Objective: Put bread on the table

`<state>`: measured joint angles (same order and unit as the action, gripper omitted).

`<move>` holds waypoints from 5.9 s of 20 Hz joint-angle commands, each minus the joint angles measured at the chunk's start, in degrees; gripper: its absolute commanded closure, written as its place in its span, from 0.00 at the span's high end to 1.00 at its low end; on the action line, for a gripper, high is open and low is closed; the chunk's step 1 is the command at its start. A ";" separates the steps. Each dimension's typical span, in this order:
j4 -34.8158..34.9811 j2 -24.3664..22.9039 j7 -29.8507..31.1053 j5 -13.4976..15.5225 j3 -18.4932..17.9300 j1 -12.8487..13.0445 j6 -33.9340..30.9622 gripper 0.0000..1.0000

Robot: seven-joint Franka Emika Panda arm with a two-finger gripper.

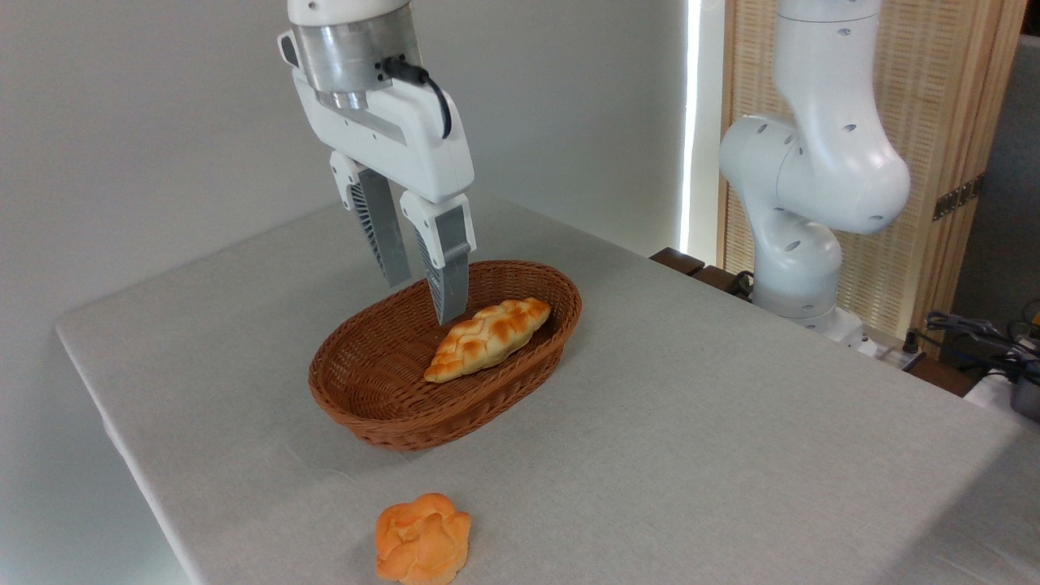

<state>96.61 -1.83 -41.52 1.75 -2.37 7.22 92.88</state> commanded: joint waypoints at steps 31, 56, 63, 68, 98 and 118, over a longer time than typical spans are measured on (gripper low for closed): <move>36.72 -9.94 1.53 5.90 -0.62 12.38 22.08 0.42; 22.84 -12.31 -8.81 0.39 -13.26 12.21 6.19 0.42; 24.59 -9.87 -19.12 -7.02 -22.75 12.29 10.20 0.55; 24.60 -2.48 -18.69 -6.85 -23.12 12.38 11.27 0.82; -6.25 1.21 1.43 1.86 -3.96 1.57 -0.95 1.00; -6.43 2.54 3.38 -2.80 3.60 -4.49 -2.44 1.00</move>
<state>91.96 -0.03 -39.03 0.13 0.63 3.24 92.42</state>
